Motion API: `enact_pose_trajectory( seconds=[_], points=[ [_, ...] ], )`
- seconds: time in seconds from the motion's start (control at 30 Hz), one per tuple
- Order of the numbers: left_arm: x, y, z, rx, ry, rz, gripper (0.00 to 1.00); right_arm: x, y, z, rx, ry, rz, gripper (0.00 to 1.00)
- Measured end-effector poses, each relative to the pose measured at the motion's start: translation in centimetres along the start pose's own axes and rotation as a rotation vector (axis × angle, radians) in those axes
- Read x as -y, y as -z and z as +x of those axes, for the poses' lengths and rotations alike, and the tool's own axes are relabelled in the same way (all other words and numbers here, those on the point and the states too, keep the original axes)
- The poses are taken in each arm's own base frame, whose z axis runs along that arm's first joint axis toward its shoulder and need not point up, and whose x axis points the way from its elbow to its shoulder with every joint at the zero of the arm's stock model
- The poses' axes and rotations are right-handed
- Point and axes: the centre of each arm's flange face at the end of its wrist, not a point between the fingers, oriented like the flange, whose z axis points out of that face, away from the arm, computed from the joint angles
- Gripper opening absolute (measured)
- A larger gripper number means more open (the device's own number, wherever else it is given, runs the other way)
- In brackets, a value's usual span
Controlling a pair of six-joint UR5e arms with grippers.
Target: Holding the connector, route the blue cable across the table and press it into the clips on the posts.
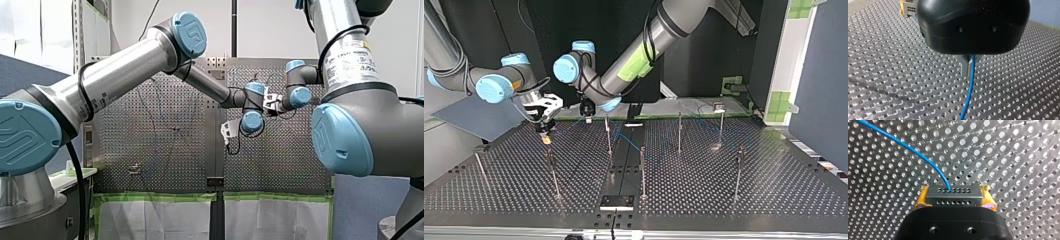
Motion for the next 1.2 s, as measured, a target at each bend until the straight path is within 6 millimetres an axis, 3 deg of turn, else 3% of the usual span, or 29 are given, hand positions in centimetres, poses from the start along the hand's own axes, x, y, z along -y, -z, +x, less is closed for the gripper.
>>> enact_pose_trajectory(
  seconds=[0.2, 0.33, 0.63, 0.93, 1.2],
  points=[
    [0.2, 0.3, -0.3, -0.002, 0.018, -0.001, 0.00, 0.1, 0.0, 0.1, 0.001, 0.000, 0.002, 0.00],
    [0.1, 0.7, -1.6, 0.000, 0.031, -0.019, 0.00, 0.3, 0.2, 0.4, 0.000, 0.003, 0.003, 0.00],
    [-0.3, 2.5, -6.5, 0.045, 0.084, -0.086, 0.00, 0.8, 1.5, 3.8, -0.040, 0.006, 0.009, 0.00],
    [0.1, 4.2, -11.3, 0.099, 0.113, -0.057, 0.00, 1.8, 3.6, 8.4, -0.103, 0.009, 0.028, 0.00],
    [1.0, 4.6, -12.3, 0.105, 0.084, -0.001, 0.00, 2.0, 4.7, 10.1, -0.119, 0.012, 0.028, 0.00]
  ],
)
